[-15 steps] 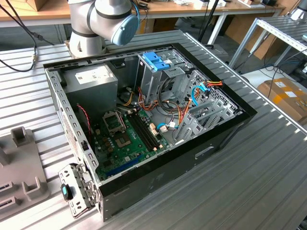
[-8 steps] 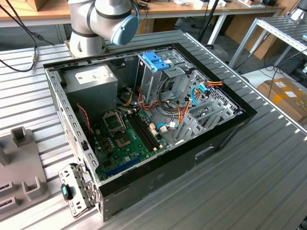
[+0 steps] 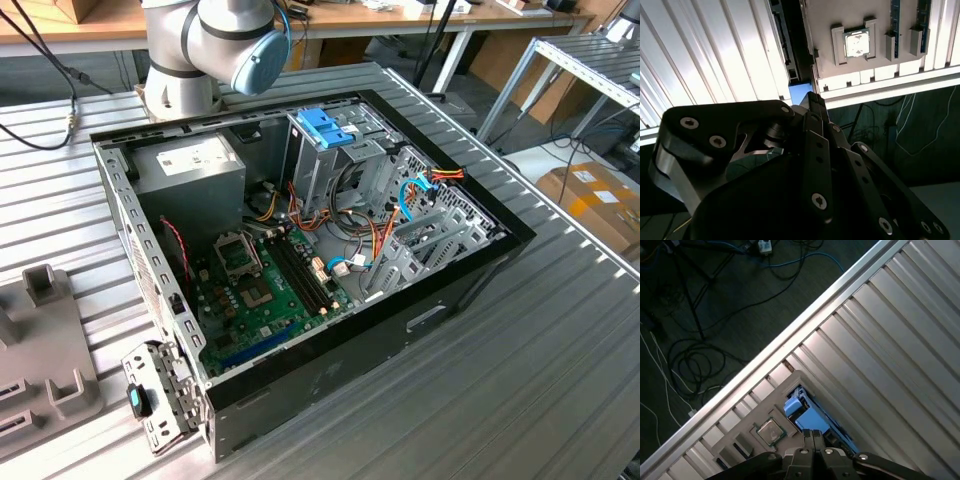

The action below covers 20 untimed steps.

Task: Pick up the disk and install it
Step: 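Pick up the disk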

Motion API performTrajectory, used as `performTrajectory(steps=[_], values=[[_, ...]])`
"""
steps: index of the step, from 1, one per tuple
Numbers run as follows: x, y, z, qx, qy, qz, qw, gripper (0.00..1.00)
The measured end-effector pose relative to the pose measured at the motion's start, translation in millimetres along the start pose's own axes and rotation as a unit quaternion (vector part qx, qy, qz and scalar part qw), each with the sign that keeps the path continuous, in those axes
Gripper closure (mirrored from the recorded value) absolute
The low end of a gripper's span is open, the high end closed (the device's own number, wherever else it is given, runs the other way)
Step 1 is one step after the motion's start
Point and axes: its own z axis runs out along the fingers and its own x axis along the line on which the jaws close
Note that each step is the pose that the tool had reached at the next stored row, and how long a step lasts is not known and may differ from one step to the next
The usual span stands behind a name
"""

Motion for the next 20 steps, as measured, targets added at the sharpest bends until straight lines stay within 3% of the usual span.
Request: performTrajectory(steps=[10,13,15,20], values=[[0.0,0.0,0.0,0.0,0.0,-0.001,1.0,0.89],[0.0,0.0,0.0,0.0003,0.0,-0.011,0.99994,0.89],[0.0,0.0,0.0,0.0008,0.0,-0.032,0.99948,0.89],[0.0,0.0,0.0,0.0009,0.0,-0.036,0.99937,0.89]])
